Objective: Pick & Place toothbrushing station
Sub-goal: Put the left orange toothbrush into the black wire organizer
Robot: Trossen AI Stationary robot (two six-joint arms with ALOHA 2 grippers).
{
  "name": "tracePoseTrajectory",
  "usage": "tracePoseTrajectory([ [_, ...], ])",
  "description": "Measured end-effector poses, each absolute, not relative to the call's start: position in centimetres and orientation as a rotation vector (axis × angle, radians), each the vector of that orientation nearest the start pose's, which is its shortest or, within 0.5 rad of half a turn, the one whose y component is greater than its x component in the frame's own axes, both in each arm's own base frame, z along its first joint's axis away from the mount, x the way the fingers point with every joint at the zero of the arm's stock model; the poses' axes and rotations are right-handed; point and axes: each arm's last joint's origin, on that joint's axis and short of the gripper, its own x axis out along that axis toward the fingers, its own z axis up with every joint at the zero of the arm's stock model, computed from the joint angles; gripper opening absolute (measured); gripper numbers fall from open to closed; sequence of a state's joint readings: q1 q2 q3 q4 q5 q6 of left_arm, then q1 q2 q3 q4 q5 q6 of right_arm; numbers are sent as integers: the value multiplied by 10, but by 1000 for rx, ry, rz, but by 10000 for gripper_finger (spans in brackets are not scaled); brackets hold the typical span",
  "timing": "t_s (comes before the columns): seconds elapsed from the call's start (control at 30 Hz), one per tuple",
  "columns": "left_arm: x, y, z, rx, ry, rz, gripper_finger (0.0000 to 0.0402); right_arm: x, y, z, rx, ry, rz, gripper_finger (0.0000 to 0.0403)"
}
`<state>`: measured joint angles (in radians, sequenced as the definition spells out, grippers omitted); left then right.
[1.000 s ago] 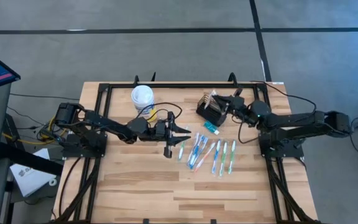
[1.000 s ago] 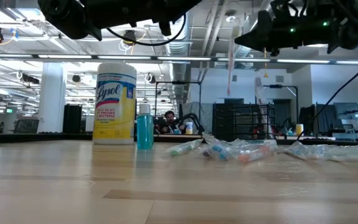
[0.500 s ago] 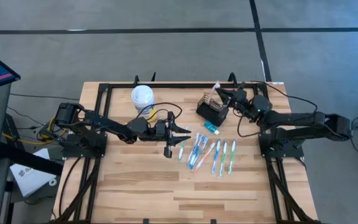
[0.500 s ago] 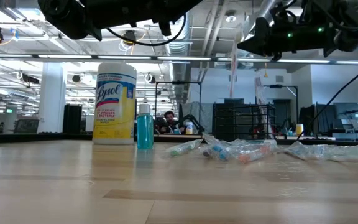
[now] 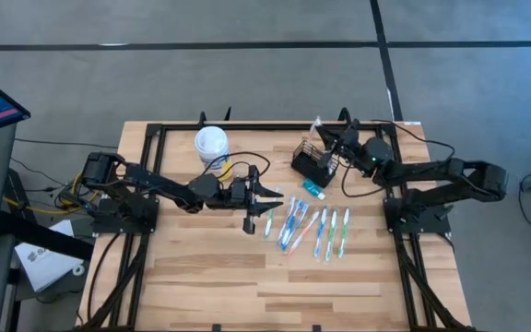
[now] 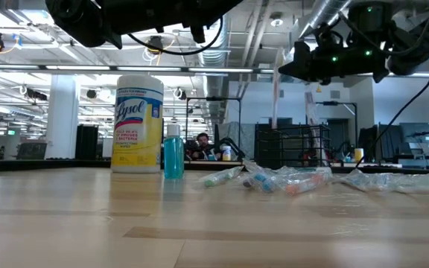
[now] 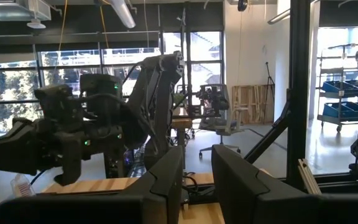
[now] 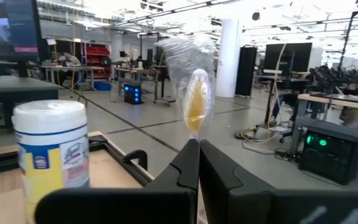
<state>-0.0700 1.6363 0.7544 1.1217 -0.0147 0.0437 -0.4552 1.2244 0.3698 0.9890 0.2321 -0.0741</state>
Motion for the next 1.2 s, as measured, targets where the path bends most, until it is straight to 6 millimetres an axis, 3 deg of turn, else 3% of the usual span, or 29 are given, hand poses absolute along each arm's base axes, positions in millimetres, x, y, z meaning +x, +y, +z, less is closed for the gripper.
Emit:
tracePoseTrajectory([
  [0.97, 333, -23, 239, 34, -240, -50, 82, 202, -119, 212, -34, -46, -668, 0],
  [1.2, 333, -23, 239, 35, -240, -50, 82, 216, -127, 227, -20, 61, -666, 0],
])
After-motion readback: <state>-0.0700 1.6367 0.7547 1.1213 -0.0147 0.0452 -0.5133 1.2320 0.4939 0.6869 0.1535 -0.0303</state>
